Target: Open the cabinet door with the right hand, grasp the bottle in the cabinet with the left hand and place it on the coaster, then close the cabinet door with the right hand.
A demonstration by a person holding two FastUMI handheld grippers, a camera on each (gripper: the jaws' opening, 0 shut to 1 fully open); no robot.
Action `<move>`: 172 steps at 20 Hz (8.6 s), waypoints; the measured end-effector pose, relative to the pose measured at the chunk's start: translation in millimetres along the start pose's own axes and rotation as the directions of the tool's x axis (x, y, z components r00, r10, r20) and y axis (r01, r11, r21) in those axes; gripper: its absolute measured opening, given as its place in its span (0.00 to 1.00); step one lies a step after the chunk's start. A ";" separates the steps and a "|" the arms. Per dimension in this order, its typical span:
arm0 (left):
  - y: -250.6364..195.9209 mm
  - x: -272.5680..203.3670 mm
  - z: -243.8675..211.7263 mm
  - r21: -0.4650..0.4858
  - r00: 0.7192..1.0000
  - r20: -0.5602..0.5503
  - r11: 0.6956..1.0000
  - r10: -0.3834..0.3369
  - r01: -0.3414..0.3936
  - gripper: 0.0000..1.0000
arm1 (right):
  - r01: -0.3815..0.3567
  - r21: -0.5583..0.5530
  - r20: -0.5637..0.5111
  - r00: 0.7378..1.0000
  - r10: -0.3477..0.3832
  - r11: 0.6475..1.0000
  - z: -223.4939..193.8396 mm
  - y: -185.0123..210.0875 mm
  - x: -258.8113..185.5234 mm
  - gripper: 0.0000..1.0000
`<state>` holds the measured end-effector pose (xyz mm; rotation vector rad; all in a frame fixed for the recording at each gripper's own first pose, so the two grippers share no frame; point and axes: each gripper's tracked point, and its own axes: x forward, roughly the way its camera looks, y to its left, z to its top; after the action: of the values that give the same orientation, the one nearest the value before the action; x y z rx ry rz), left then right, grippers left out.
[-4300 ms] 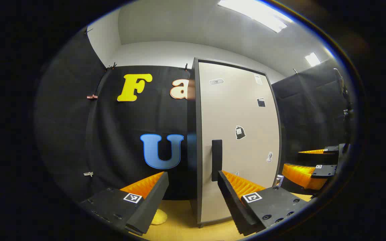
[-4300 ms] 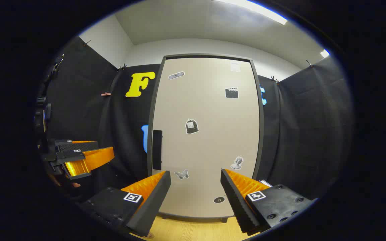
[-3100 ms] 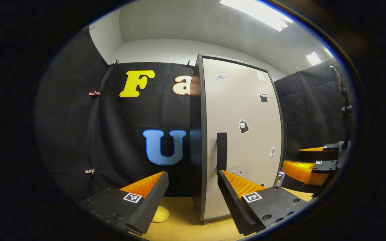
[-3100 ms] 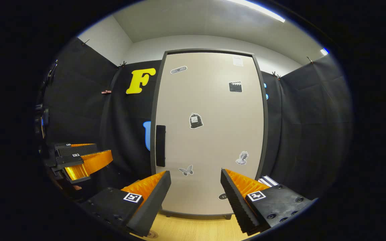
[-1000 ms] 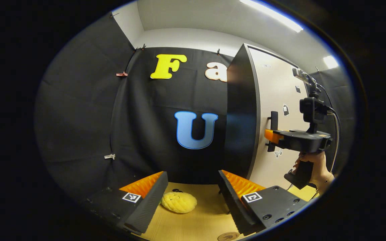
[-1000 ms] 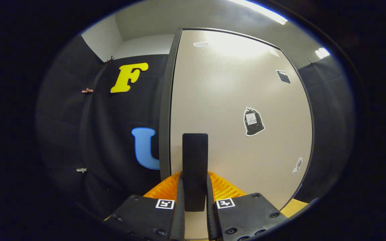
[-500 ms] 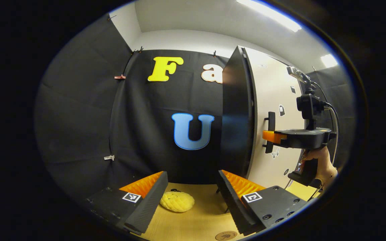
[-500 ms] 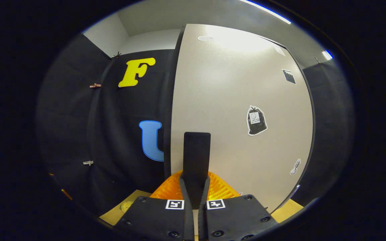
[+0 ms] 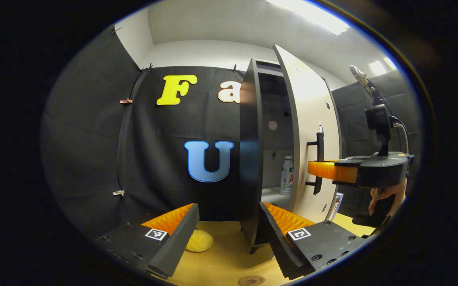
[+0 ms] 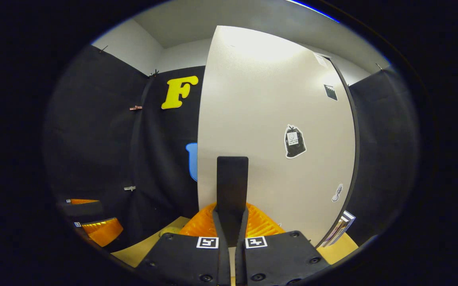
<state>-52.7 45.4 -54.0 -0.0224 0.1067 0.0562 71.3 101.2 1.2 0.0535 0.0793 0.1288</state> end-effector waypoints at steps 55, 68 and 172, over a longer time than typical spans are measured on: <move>-252.8 148.1 34.8 0.034 0.987 0.056 0.989 -0.148 0.146 0.94 | 0.217 0.025 0.002 0.976 -0.217 0.976 -0.2 -279.5 -244.4 0.07; -260.5 343.1 1.7 0.071 0.973 0.023 0.971 -0.230 0.228 0.90 | 0.681 -0.036 0.017 0.732 -0.681 0.731 3.9 -268.8 -272.6 0.06; -120.7 27.8 -152.5 0.110 0.997 0.030 0.991 -0.075 0.071 0.96 | -0.099 -0.105 -0.313 0.948 0.062 0.990 -170.2 -62.6 -106.5 0.06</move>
<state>-34.4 -77.5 -206.2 0.0837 0.0747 -0.0223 -40.2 33.5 -163.9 -0.0837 0.3834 0.2228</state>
